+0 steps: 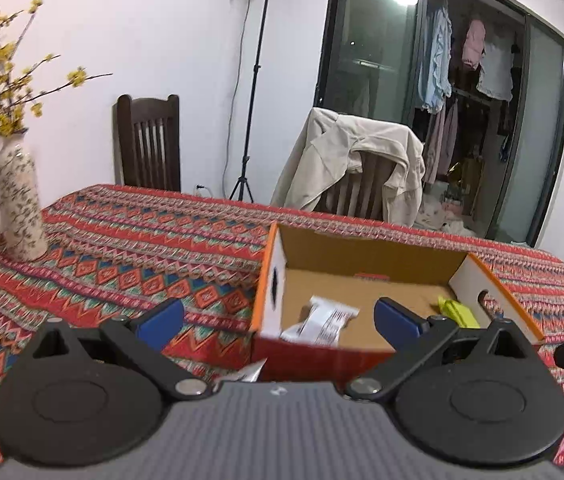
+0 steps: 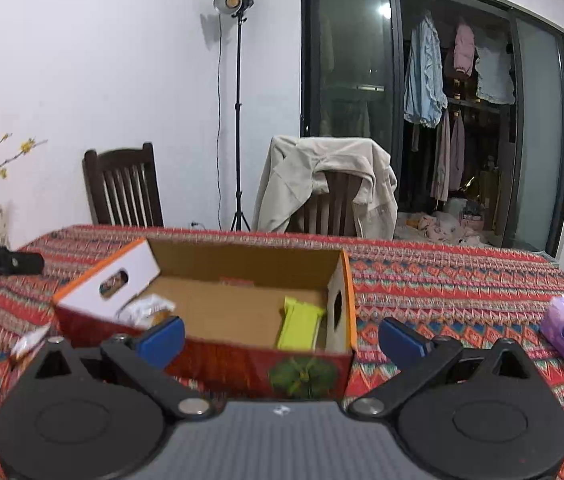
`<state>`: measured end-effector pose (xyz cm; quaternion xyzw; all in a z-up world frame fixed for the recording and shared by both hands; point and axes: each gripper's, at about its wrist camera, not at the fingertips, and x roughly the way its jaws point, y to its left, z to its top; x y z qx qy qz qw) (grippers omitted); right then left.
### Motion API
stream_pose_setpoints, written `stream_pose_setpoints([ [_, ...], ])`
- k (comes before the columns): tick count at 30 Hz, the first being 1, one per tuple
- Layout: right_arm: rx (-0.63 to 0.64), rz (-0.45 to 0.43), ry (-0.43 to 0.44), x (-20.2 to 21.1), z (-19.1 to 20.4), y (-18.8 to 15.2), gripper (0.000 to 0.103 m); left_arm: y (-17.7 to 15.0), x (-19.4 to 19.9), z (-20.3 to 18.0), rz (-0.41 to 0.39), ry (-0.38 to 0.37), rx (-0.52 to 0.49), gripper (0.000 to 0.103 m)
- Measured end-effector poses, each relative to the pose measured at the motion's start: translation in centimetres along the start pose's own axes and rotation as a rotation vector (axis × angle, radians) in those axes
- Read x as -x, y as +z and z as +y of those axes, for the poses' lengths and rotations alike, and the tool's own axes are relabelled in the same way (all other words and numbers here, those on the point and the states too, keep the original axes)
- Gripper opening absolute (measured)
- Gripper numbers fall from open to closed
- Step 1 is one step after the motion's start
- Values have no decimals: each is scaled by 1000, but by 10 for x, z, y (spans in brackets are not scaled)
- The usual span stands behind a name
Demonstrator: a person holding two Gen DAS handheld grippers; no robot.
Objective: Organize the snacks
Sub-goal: 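Grasp another green bar pack with the right gripper while the left grasps a white bag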
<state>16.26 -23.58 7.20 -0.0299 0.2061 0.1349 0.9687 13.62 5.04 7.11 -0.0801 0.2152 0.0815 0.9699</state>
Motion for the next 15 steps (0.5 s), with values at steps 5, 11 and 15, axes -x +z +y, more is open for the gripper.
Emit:
stream_pose_setpoints([
  [5, 18, 44, 10, 12, 4, -23, 103, -20, 20, 7, 0, -10, -17, 103],
  [11, 27, 99, 18, 21, 9, -49, 103, -47, 36, 16, 23, -17, -4, 103],
  [15, 15, 136, 18, 25, 9, -64, 103, -63, 39, 22, 36, -20, 7, 103],
])
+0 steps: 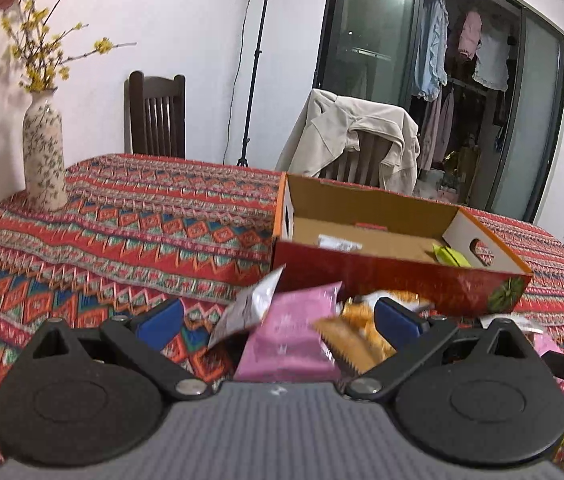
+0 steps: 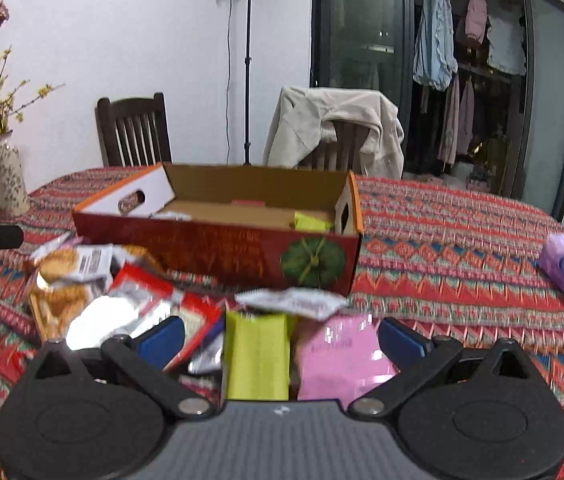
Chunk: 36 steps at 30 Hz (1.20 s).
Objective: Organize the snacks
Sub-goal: 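Grasp another green bar pack with the right gripper while the left grasps a white bag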
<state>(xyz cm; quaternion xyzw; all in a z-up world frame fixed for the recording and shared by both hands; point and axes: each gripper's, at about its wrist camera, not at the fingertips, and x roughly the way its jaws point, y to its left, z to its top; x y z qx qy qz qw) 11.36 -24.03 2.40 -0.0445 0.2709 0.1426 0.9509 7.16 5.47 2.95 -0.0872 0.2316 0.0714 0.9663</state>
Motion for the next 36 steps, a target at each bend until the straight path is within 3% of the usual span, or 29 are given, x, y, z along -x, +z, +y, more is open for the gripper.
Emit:
stream_pose_setpoints([
  [3, 1, 18, 7, 2, 1, -10, 101, -8, -1, 3, 19, 5, 9, 103],
  [5, 4, 34, 10, 1, 2, -14, 91, -12, -1, 5, 28, 8, 15, 103],
  [7, 7, 53, 13, -2, 4, -16, 73, -13, -1, 6, 31, 9, 22, 103],
  [11, 1, 87, 25, -10, 8, -21, 60, -15, 2, 9, 31, 7, 27, 103],
  [13, -5, 97, 33, -12, 9, -23, 46, -15, 3, 10, 33, 8, 27, 103],
  [16, -6, 107, 34, -15, 11, -25, 38, -16, 5, 11, 34, 11, 28, 103],
  [27, -20, 38, 36, 1, 11, -22, 35, -12, 7, 15, 27, 23, 31, 103],
  [36, -26, -49, 9, 3, 4, 3, 35, 21, -20, 27, 52, 81, 35, 103],
])
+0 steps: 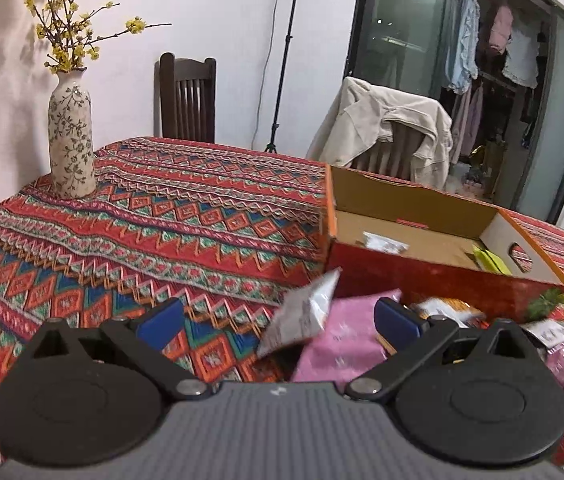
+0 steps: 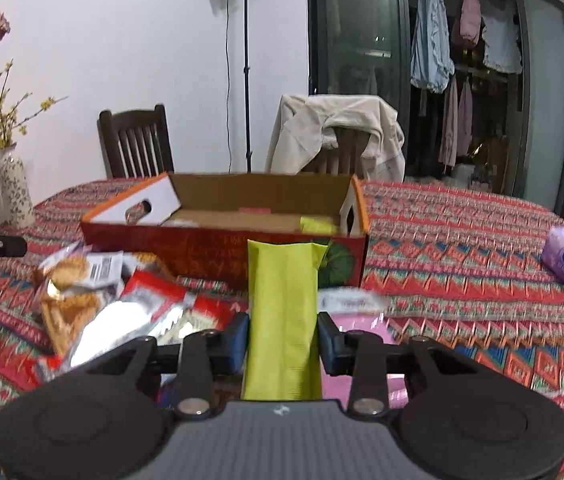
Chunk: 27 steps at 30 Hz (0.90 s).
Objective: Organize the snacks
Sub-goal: 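Grasp another green bar pack with the right gripper while the left grasps a white bag, then lower the white bag and green pack into the box and open both grippers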
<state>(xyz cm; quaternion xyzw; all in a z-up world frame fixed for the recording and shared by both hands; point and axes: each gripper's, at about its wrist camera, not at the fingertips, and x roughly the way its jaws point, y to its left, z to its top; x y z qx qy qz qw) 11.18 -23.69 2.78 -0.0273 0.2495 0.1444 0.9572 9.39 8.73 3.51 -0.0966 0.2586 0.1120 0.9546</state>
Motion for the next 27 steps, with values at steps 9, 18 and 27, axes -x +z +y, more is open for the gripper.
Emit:
stream_pose_setpoints([
  [9, -1, -72, -23, -30, -8, 29, 35, 10, -50, 10, 102, -10, 71, 103],
  [18, -65, -46, 1, -52, -18, 12, 34, 0, -65, 19, 122, -149, 134, 60],
  [27, -50, -63, 4, -48, -14, 6, 34, -5, -62, 29, 99, -206, 183, 30],
])
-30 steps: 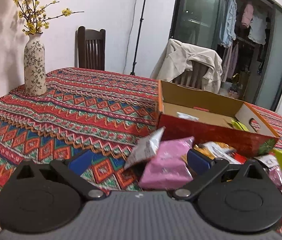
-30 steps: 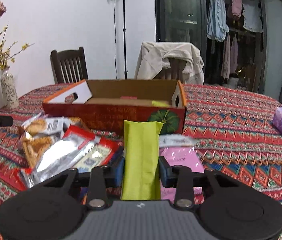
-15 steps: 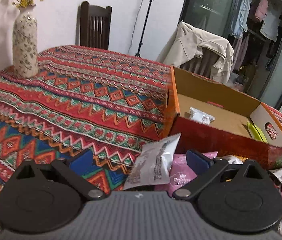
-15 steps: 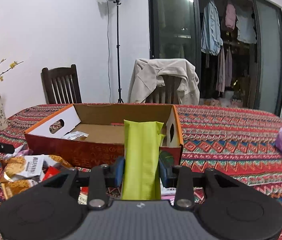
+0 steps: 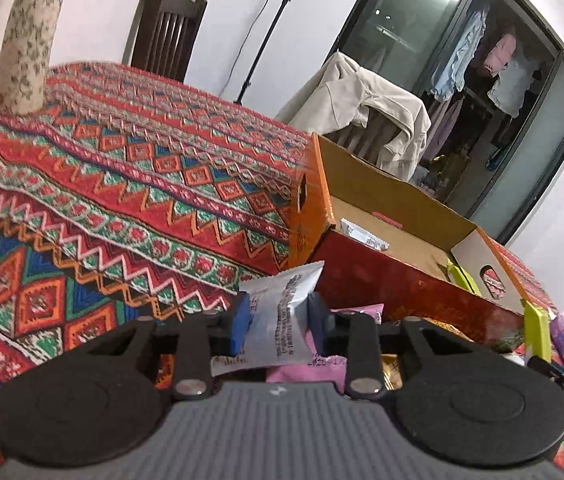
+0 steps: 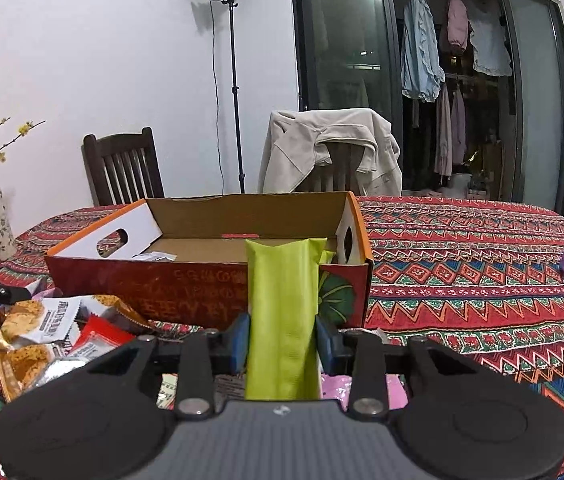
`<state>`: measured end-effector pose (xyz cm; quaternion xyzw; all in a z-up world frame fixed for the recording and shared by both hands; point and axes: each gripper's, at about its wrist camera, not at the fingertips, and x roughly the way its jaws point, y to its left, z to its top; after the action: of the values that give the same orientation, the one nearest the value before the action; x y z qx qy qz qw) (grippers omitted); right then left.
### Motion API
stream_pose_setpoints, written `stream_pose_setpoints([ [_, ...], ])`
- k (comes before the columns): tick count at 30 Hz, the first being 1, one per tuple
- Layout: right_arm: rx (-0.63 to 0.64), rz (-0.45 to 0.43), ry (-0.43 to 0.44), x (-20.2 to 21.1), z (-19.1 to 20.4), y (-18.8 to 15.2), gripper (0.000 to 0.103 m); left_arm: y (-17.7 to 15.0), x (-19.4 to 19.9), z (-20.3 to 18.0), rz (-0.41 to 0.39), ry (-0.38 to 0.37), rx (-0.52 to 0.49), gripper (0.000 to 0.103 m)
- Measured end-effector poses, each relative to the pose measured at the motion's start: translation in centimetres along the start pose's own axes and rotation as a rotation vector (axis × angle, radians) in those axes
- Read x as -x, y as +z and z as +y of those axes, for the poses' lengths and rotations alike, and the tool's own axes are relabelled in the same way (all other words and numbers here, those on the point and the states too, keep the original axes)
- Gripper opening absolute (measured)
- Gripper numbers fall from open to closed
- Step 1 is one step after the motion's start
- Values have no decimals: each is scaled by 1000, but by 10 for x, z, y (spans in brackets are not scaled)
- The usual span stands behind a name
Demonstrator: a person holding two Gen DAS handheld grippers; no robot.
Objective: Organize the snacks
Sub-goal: 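Lower the white bag and green pack into the box and open both grippers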
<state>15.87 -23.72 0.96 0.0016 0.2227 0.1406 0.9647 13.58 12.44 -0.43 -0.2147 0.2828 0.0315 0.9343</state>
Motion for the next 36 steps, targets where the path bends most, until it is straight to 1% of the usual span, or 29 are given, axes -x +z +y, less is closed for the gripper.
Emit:
stream_pose_setpoints([
  [1, 1, -1, 0, 0, 0, 0, 34, 0, 2, -1, -11, 6, -10, 28],
  [5, 9, -4, -2, 1, 1, -2, 34, -3, 7, -7, -41, 23, -48, 26],
  [7, 9, -6, -3, 1, 2, -2, 34, -3, 9, -10, -56, 22, -60, 21],
  [11, 4, -13, -7, 2, 2, -2, 34, -6, 18, -14, -113, 58, -91, 18],
  [13, 2, -15, -8, 3, 2, -2, 34, -6, 20, -15, -128, 71, -93, 16],
  [19, 0, -16, -9, 3, 1, -2, 34, -3, 25, -3, -139, 123, -32, 16],
  [23, -1, -17, -7, 4, 0, -3, 34, -2, 23, -3, -138, 160, -43, 17],
  [28, -1, -17, -7, 4, 0, -3, 34, -2, 20, -4, -121, 165, -54, 17],
  [33, -1, -18, -7, 3, 0, -3, 34, -4, 10, -3, -77, 199, -59, 16],
  [36, 0, -18, -7, 3, 0, -3, 34, -5, 10, -4, -81, 193, -73, 14],
])
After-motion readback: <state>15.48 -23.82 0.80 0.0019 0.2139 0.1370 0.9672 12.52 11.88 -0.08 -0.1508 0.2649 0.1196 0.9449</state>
